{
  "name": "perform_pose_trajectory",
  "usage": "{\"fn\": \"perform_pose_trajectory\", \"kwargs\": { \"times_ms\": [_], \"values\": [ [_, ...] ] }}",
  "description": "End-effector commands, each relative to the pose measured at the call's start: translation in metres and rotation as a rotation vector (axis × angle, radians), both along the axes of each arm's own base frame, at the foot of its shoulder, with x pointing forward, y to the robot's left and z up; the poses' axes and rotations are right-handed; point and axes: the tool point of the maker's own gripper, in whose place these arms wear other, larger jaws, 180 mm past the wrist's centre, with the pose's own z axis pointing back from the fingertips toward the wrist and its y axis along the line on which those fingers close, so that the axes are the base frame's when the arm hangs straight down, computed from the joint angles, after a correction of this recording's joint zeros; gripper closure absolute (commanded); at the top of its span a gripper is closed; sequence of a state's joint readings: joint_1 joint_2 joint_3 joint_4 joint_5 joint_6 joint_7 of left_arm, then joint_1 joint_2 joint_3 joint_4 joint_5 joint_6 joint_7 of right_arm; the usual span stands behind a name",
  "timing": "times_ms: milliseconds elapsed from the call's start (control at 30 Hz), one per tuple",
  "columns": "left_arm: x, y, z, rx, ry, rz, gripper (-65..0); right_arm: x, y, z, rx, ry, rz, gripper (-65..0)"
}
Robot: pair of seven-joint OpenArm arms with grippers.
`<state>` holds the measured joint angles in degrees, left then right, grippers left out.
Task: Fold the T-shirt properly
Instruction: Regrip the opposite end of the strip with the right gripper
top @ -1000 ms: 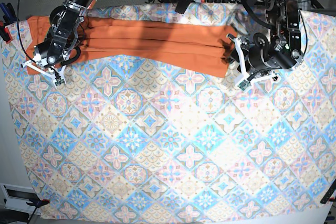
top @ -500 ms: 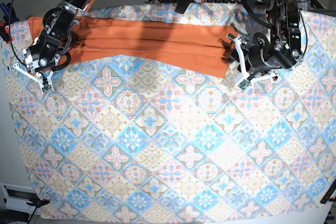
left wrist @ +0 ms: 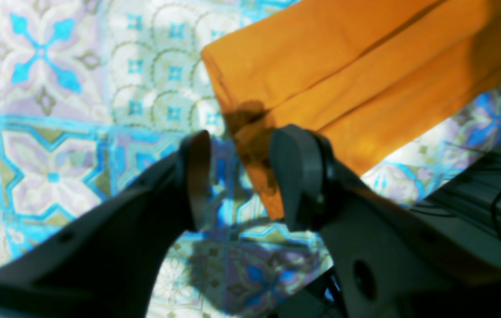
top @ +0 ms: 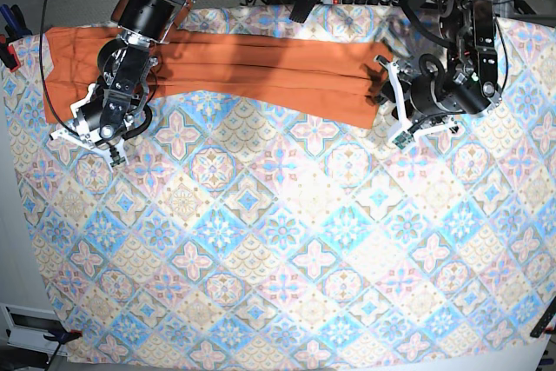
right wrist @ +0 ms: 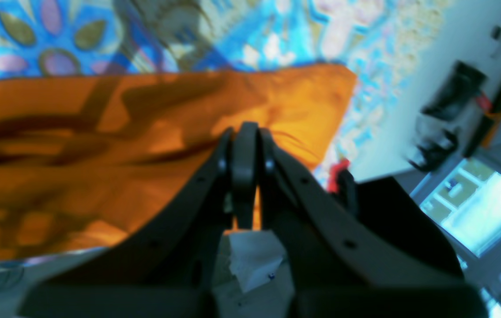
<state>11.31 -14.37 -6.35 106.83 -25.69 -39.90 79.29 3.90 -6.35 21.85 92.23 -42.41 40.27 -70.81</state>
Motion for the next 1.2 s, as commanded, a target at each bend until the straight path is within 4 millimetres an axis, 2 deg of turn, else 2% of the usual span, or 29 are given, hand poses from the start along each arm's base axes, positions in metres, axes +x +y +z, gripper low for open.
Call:
{"fn": "perform_pose_trajectory", "kwargs": {
  "times_ms": [0, 67, 133, 233, 433, 667, 833, 967, 1167],
  "values": [
    [0.007, 0.001, 0.008, -0.003, -0.033, -0.004, -25.8, 0.003, 0.000, 0.001, -0.002, -0.008, -0.003, -0.3],
    [0.007, 0.000, 0.007, -0.004, -0.033, -0.004, -25.8, 0.005, 0.011, -0.008, 0.039, -0.022, 0.006, -0.3],
    [0.007, 0.000, 0.007, -0.004, -0.033, -0.004, -25.8, -0.004, 0.011, -0.016, 0.077, -0.028, -0.041, -0.3],
    [0.007, 0.000, 0.007, -0.004, -0.033, -0.004, -25.8, -0.020, -0.005, -0.020, 0.089, -0.038, -0.128, -0.3],
    [0.008, 0.000, 0.008, -0.004, -0.035, -0.004, -25.8, -0.031, -0.020, -0.019, 0.091, -0.058, -0.206, -0.3],
    [0.008, 0.000, 0.008, -0.006, -0.035, -0.004, -25.8, -0.040, -0.020, -0.024, 0.095, -0.031, -0.218, -0.3],
    [0.008, 0.000, 0.008, -0.006, -0.035, -0.004, -25.8, -0.063, -0.024, -0.024, 0.065, 0.034, -0.243, -0.3],
    [0.007, -0.001, 0.007, -0.006, -0.033, -0.005, -25.8, -0.073, -0.033, -0.013, 0.024, 0.027, -0.259, -0.2],
    [0.008, -0.004, 0.010, -0.019, -0.039, -0.010, -25.8, -0.074, -0.062, 0.039, -0.100, -0.107, -0.312, -0.2]
  ]
}}
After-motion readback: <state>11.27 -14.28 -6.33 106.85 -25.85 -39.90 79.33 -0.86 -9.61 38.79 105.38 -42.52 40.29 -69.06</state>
